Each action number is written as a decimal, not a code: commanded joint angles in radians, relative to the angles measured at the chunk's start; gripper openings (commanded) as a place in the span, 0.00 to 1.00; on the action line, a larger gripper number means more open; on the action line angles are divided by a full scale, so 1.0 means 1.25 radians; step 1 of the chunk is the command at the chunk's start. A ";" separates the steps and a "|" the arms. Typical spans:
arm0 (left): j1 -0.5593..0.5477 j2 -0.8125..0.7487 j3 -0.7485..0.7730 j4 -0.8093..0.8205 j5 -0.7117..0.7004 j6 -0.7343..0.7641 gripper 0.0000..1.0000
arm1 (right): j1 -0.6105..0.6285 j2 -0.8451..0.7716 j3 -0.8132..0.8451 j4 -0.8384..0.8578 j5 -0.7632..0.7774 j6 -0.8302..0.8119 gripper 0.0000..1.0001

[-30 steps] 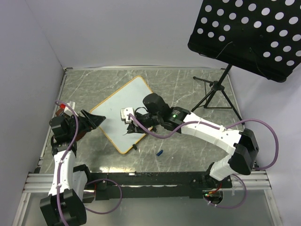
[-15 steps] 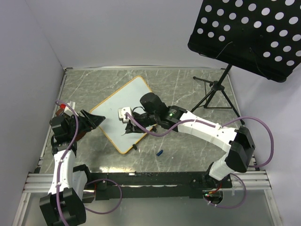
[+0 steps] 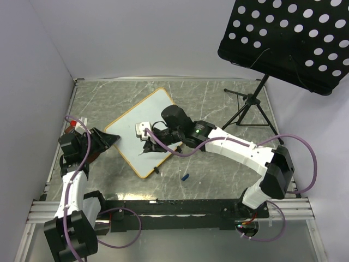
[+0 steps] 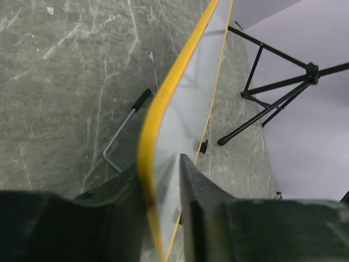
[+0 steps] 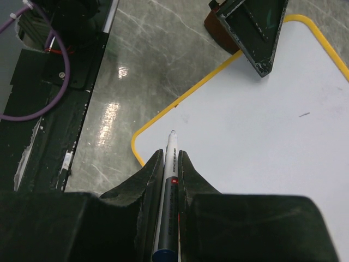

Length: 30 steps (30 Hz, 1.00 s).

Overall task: Write a sentence on the whiteboard
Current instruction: Pick up the whiteboard from the whiteboard stand, then write a sentence on the whiteboard.

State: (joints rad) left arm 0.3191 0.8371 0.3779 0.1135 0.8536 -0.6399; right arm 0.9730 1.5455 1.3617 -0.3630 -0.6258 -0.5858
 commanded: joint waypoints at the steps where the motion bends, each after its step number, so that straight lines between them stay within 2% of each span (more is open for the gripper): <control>1: -0.004 0.008 0.028 0.081 0.041 0.000 0.26 | 0.007 0.012 0.047 0.011 -0.021 -0.019 0.00; 6: -0.005 0.011 0.030 0.102 0.080 0.039 0.08 | 0.007 0.021 0.067 0.013 -0.015 -0.032 0.00; 9: -0.004 0.019 0.045 0.092 0.096 0.088 0.01 | 0.005 0.034 0.086 0.034 -0.005 -0.021 0.00; 19: -0.004 0.030 0.040 0.137 0.109 0.084 0.01 | -0.011 0.107 0.135 0.184 0.069 0.133 0.00; 30: -0.004 0.027 0.034 0.150 0.112 0.074 0.01 | -0.010 0.134 0.119 0.251 0.144 0.179 0.00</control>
State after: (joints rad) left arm 0.3145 0.8753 0.4046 0.2279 0.9947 -0.6361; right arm 0.9638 1.7035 1.4868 -0.1349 -0.4820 -0.4000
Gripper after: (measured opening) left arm 0.080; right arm 0.179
